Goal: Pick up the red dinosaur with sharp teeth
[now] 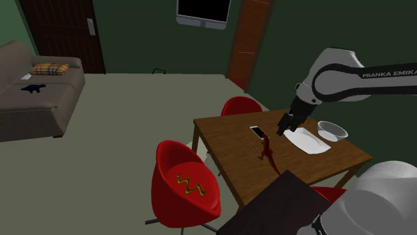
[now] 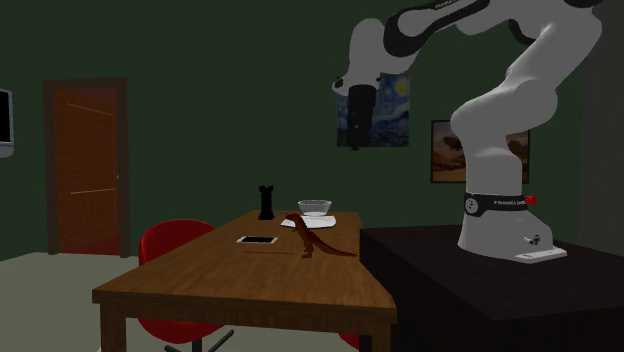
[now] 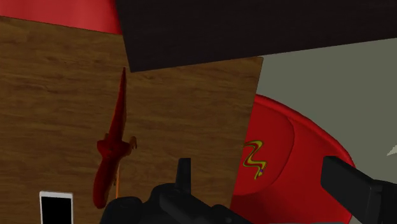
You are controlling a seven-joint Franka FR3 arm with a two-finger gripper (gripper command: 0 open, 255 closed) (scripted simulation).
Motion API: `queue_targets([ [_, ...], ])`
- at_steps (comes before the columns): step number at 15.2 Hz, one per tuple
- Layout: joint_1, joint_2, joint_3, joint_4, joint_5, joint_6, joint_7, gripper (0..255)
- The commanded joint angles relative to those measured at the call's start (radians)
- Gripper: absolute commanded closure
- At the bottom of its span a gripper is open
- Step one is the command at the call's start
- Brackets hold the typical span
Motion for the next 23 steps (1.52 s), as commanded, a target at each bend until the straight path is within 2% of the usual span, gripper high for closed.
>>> queue_targets([
  [1,-0.021,0.05,-0.038,-0.039,-0.024,0.103,-0.022,0],
  [5,-0.044,0.18,-0.111,-0.084,-0.052,0.3,-0.061,0],
  [8,-0.042,0.307,-0.176,-0.097,-0.051,0.458,-0.103,0],
  [11,-0.002,0.455,-0.259,-0.093,-0.004,0.617,-0.171,0],
  [13,0.068,0.561,-0.339,-0.08,0.088,0.719,-0.257,0],
  [14,0.128,0.616,-0.394,-0.07,0.173,0.767,-0.327,0],
  [15,0.217,0.676,-0.463,-0.055,0.311,0.808,-0.435,0],
  [16,0.327,0.747,-0.532,-0.03,0.544,0.834,-0.614,0],
  [17,0.383,0.835,-0.54,0.016,0.848,0.828,-0.848,0],
  [18,0.378,0.92,-0.509,0.066,1.086,0.805,-1.037,0],
  [19,0.274,0.978,-0.402,0.106,1.22,0.798,-1.152,0],
  [20,0.187,1.029,-0.318,0.144,1.323,0.794,-1.244,0],
  [21,0.134,1.081,-0.271,0.183,1.417,0.786,-1.329,0],
  [23,0.059,1.179,-0.214,0.258,1.571,0.766,-1.47,0],
])
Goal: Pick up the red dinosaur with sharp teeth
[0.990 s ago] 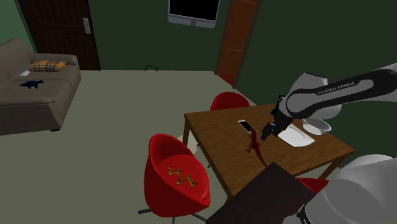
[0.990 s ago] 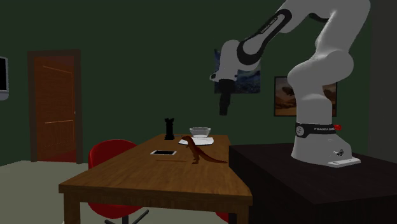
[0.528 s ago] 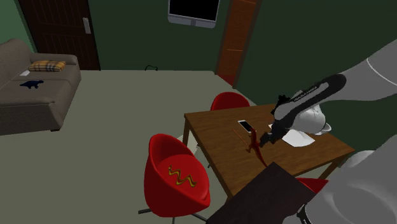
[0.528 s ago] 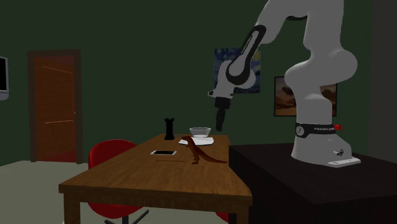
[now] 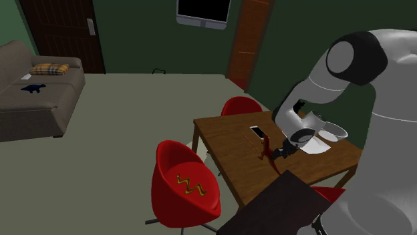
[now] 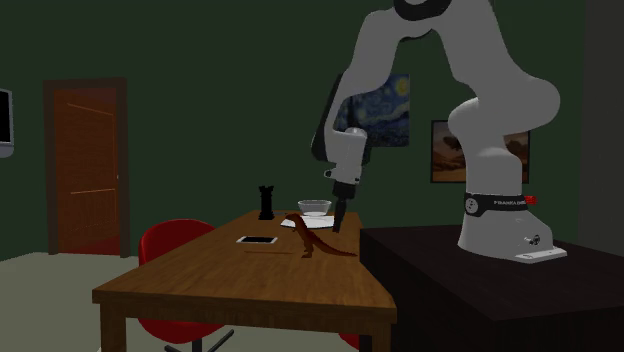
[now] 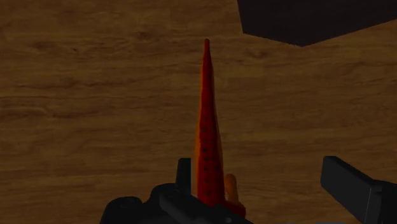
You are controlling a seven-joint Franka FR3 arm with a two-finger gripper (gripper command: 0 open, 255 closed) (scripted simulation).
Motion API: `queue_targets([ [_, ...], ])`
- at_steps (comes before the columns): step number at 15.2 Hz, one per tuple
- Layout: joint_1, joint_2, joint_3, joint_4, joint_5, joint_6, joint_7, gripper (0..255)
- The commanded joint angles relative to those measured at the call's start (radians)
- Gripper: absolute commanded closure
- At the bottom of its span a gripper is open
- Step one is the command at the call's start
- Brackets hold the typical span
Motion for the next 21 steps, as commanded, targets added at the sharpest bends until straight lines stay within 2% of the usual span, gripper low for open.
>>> queue_targets([
  [1,-0.06,0.087,0.043,0.069,0.137,-0.02,-0.121,0],
  [2,-0.085,0.133,0.056,0.105,0.193,-0.033,-0.172,0],
  [5,-0.11,0.199,0.074,0.15,0.275,-0.048,-0.243,0],
  [10,-0.129,0.285,0.097,0.203,0.383,-0.065,-0.333,0],
  [12,-0.13,0.295,0.099,0.209,0.394,-0.068,-0.342,0],
  [13,-0.13,0.296,0.099,0.209,0.397,-0.068,-0.345,255],
  [21,-0.13,0.295,0.099,0.209,0.396,-0.068,-0.344,255],
])
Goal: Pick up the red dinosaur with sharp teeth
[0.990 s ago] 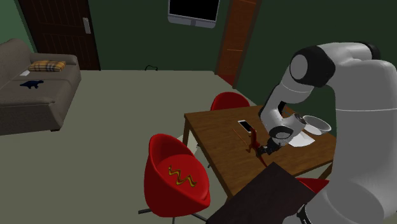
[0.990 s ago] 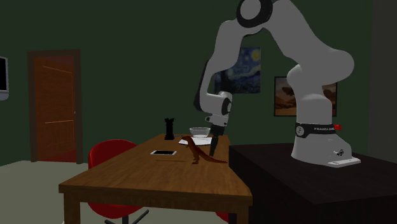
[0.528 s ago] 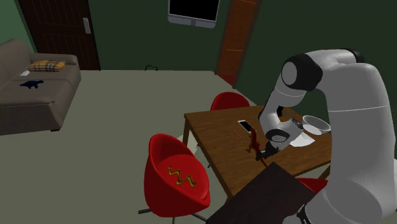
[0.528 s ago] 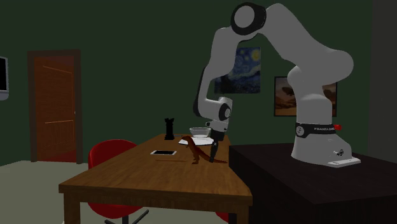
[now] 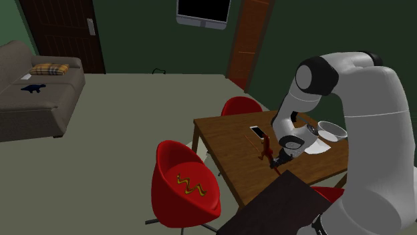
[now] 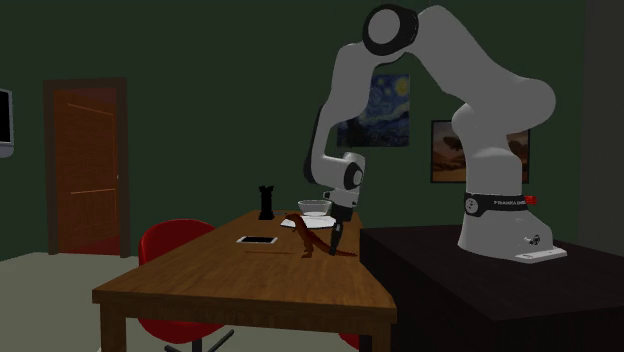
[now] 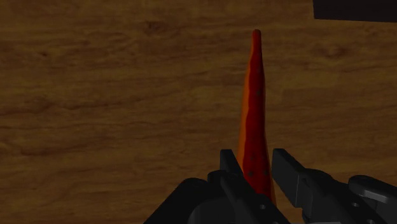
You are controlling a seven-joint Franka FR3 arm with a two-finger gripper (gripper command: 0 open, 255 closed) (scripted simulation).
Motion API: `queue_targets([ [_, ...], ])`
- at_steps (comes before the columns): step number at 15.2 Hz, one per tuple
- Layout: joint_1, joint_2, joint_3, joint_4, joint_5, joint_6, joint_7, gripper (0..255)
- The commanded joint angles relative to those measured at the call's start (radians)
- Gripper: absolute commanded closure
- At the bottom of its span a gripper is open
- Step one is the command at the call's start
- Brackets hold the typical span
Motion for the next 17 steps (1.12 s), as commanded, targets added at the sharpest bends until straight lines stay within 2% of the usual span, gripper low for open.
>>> queue_targets([
  [1,0.0,0.001,0.001,0.001,-0.002,0.0,0.002,255],
  [9,0.031,-0.138,-0.037,-0.084,-0.18,0.027,0.151,255],
  [16,0.082,-0.263,-0.101,-0.158,-0.379,0.042,0.32,255],
  [17,0.084,-0.266,-0.103,-0.159,-0.383,0.042,0.324,255],
])
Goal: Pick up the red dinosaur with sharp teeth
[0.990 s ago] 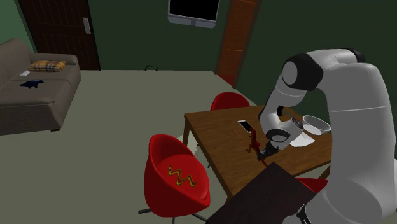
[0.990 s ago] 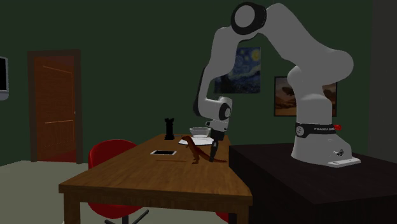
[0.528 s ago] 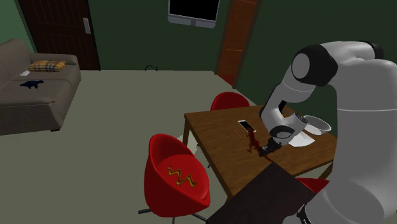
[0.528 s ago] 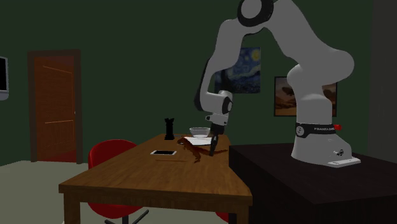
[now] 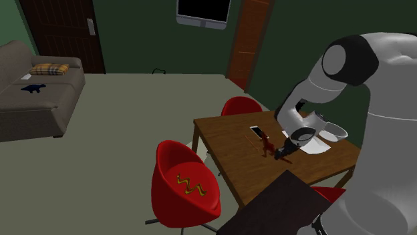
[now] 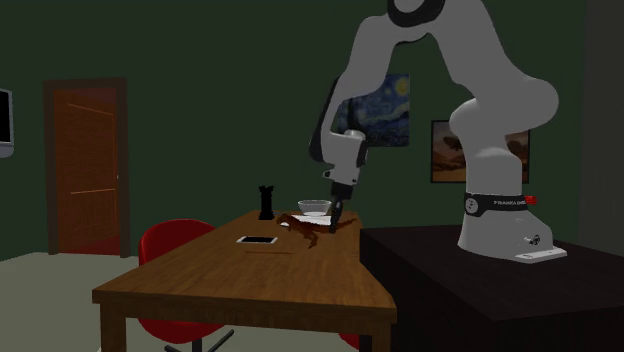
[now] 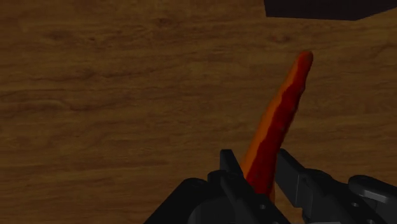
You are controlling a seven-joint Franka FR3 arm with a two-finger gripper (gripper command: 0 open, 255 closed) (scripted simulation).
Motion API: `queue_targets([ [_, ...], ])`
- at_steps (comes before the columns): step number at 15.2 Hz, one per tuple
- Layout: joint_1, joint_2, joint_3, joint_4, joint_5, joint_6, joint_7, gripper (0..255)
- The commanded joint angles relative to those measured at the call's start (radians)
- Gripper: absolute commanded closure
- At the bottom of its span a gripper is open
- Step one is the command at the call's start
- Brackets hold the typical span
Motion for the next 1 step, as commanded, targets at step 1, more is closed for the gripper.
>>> queue_targets([
  [1,0.006,-0.011,-0.008,-0.006,-0.022,0.0,0.018,255],
])
